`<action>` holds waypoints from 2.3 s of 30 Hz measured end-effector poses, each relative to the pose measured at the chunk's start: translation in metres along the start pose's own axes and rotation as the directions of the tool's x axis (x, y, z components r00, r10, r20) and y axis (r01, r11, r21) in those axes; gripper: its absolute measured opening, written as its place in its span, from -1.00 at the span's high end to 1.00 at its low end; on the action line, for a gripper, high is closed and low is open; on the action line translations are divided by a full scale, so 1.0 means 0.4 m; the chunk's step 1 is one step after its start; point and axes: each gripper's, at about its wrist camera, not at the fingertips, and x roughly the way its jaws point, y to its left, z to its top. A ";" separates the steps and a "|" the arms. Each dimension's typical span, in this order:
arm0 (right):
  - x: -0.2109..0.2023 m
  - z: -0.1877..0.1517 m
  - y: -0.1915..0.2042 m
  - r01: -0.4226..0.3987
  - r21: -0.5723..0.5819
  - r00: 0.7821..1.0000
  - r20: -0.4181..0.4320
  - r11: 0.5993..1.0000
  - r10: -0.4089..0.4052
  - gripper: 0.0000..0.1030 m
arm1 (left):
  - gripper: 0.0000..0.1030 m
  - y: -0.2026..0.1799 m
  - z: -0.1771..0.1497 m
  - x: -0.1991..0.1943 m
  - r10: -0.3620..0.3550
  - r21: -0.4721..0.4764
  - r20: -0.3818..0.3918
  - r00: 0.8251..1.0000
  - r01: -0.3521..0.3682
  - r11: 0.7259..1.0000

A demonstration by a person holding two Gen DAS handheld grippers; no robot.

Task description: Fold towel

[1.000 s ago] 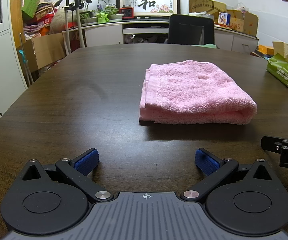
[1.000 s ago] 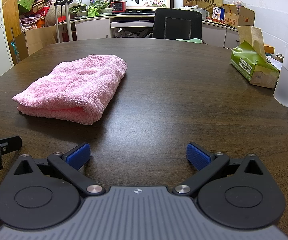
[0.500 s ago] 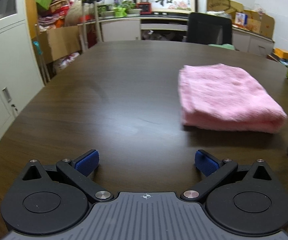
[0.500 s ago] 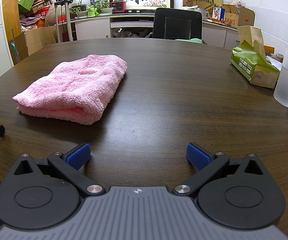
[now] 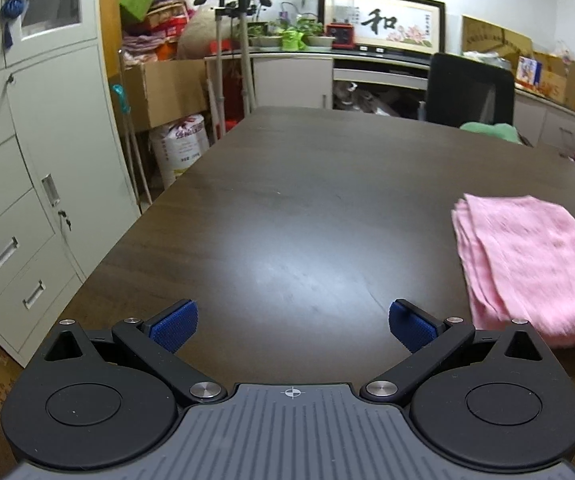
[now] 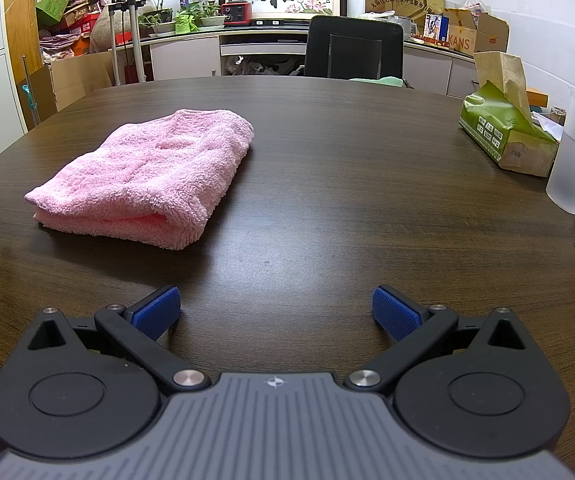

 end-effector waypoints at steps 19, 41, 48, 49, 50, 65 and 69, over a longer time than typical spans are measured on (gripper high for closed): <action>0.021 0.032 -0.150 0.105 0.074 0.994 -0.012 0.992 -0.104 -0.99 | -1.00 0.031 0.038 0.066 -0.004 -0.010 0.000 1.000 0.004 1.000; 0.064 0.044 -0.435 0.192 0.166 0.981 -0.003 0.967 -0.194 -1.00 | -1.00 0.115 0.033 0.104 0.066 -0.022 -0.042 0.997 -0.067 0.998; 0.061 0.037 -0.465 0.169 0.146 0.985 0.000 0.975 -0.171 -1.00 | -1.00 0.153 0.031 0.102 0.084 -0.047 -0.035 0.996 -0.086 0.995; 0.061 0.037 -0.465 0.169 0.145 0.985 0.000 0.975 -0.171 -1.00 | -1.00 0.160 0.029 0.101 0.085 -0.052 -0.035 0.996 -0.087 0.995; 0.059 0.037 -0.464 0.169 0.145 0.985 0.000 0.975 -0.171 -1.00 | -1.00 0.165 0.028 0.100 0.084 -0.056 -0.036 0.996 -0.086 0.995; 0.058 0.037 -0.462 0.171 0.144 0.985 -0.002 0.975 -0.172 -1.00 | -1.00 0.213 0.008 0.079 0.095 -0.087 -0.013 0.995 -0.096 0.992; 0.058 0.037 -0.462 0.171 0.144 0.985 -0.002 0.975 -0.172 -1.00 | -1.00 0.218 0.008 0.082 0.094 -0.087 -0.012 0.996 -0.095 0.992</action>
